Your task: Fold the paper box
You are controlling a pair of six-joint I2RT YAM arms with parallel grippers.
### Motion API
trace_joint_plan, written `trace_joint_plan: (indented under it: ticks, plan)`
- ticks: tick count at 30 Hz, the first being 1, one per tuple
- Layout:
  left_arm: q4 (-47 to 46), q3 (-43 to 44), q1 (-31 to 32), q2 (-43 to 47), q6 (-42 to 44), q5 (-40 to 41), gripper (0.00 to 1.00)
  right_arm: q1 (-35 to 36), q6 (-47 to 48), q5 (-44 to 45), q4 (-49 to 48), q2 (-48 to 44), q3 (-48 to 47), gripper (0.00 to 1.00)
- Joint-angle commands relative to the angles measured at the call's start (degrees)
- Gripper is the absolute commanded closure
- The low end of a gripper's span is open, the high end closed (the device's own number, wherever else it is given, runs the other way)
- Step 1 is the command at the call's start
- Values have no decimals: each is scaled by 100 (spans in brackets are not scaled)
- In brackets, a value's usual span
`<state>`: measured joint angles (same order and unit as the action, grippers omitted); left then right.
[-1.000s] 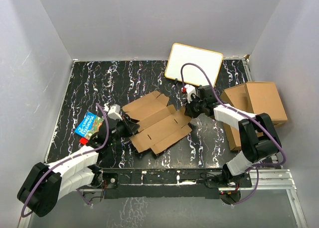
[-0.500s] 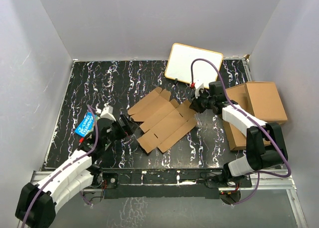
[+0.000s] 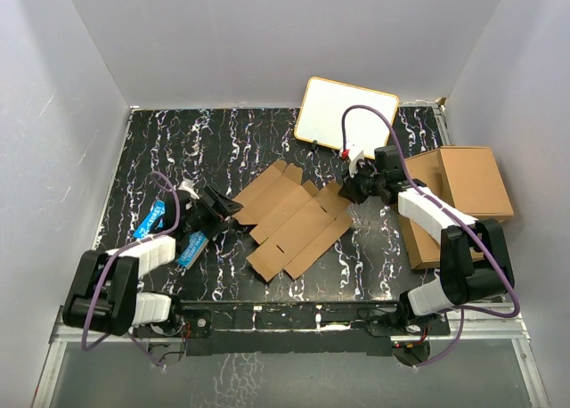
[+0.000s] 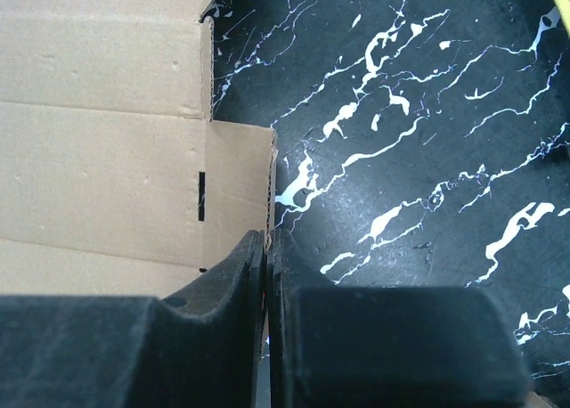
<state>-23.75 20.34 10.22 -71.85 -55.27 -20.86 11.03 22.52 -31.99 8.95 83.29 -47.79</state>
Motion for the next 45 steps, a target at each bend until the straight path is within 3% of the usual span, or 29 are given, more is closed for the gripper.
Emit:
trace_joint_plan:
  ticks: [1, 10, 23, 35, 45]
  plan:
    - [-923, 215, -29, -383, -516, -202, 12, -65, 140, -233, -262, -85, -37, 92]
    - [-1040, 226, -14, -836, -666, 122, 29, -61, 144, -343, -245, -47, -46, 92]
    - [-278, 529, 210, -1105, -724, 579, 41, -61, 141, -395, -245, -35, -46, 92]
    - [38, 959, 217, -1571, -183, 954, 53, -85, 145, -447, -245, -19, -46, 92]
    - [-287, 944, 213, -1787, 159, 762, 89, -100, 133, -505, -240, 46, -46, 92]
